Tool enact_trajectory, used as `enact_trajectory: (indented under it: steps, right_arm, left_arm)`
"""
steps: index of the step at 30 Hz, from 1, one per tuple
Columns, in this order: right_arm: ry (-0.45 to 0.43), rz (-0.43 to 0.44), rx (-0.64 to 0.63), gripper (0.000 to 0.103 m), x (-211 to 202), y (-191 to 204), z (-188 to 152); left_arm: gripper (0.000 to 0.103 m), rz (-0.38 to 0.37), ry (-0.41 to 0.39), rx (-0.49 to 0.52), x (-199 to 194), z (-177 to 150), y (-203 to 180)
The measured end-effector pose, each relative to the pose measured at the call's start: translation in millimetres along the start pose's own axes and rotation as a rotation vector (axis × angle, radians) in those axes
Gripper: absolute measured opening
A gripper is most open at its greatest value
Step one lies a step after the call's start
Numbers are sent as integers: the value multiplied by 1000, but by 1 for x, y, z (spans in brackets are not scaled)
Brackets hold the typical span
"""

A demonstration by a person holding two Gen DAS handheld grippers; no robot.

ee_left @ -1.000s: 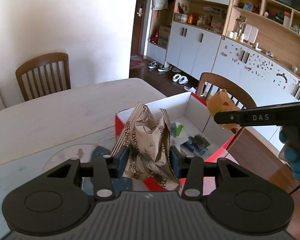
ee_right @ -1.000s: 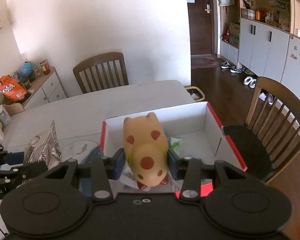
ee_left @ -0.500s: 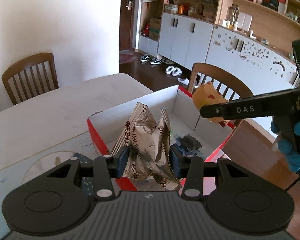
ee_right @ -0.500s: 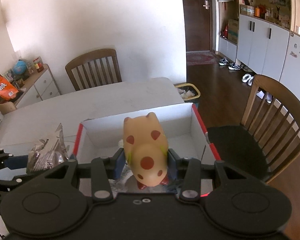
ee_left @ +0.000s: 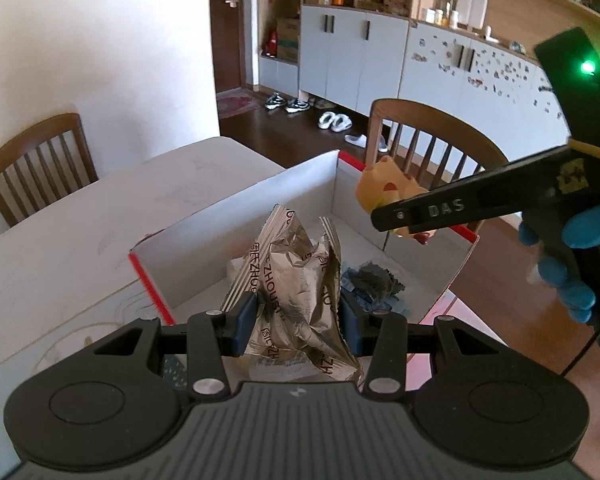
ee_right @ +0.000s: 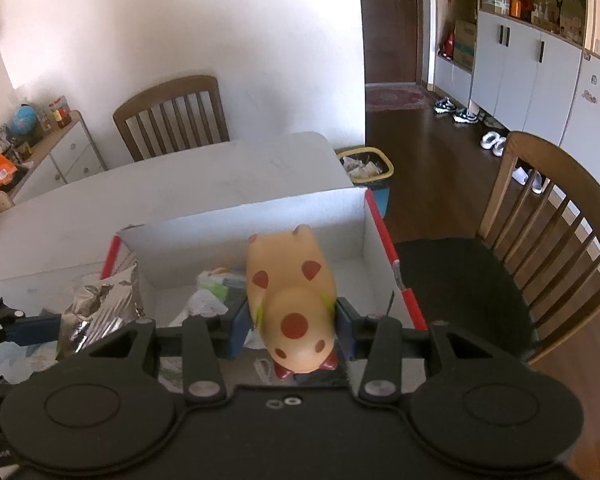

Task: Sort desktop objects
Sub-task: 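Carry the foil wrapper with left tool while right tool carries the pig toy over the red box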

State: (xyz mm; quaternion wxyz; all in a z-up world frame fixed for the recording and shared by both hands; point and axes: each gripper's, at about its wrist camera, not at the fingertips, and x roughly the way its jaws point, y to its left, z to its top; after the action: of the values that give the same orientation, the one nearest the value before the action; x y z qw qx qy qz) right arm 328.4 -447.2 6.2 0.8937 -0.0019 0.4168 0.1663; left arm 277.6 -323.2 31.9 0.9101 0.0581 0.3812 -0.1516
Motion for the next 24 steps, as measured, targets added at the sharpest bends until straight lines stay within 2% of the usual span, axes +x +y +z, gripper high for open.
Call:
enact_trajectory:
  steps: [10, 24]
  right_arm:
    - [61, -23, -38, 44, 34, -8, 0]
    - [159, -40, -100, 44, 74, 1, -7]
  left_arm:
    - [43, 1, 43, 71, 29, 6, -15]
    - [43, -6, 136, 94, 68, 6, -18]
